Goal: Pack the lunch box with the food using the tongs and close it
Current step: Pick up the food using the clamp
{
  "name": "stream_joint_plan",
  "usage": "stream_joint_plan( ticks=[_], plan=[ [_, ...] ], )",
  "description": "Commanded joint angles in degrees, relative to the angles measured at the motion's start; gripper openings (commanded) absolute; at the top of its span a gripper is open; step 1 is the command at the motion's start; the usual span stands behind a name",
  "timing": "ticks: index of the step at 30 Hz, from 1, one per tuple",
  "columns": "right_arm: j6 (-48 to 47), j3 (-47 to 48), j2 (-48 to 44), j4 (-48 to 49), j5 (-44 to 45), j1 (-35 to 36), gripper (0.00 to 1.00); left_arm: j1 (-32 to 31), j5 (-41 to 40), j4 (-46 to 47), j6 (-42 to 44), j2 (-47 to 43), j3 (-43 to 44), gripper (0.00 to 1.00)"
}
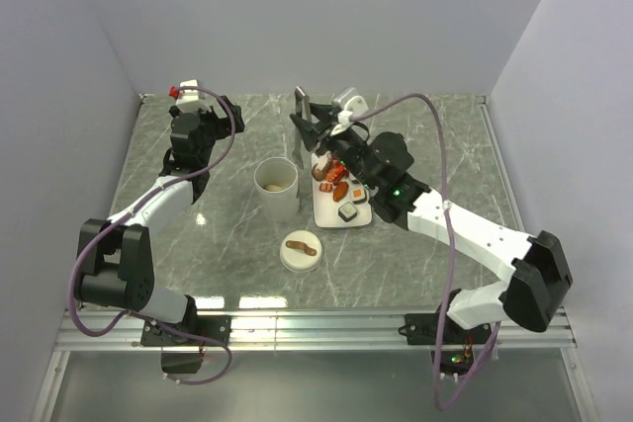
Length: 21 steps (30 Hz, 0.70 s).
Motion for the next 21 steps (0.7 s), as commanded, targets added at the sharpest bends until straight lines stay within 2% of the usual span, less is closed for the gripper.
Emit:
stream_joint_plan(
  ticks=[1,7,12,21],
  plan=[
    [-2.84,-2.17,-5.01,6.10,7.57,0.13,0.47,-0.32,-0.59,1.37,0.77,-0.21,1.93,0.99],
    [-3.11,-6.13,-6.42,5.92,16.97,-1.72,0.47,-0.41,-0.24,1.20,0.68,0.32,2.28,0.99],
    [-2.76,-8.42,-3.97,4.44,25.23,-2.60,0.47,-0.41,0.11,1.20,0.59,1.02,2.55,0.99],
    [-2.23,-10.97,-0.98,3.11,31.31,-2.77,0.47,-0.41,0.55,1.20,0.42,1.20,2.55,0.99]
  ],
)
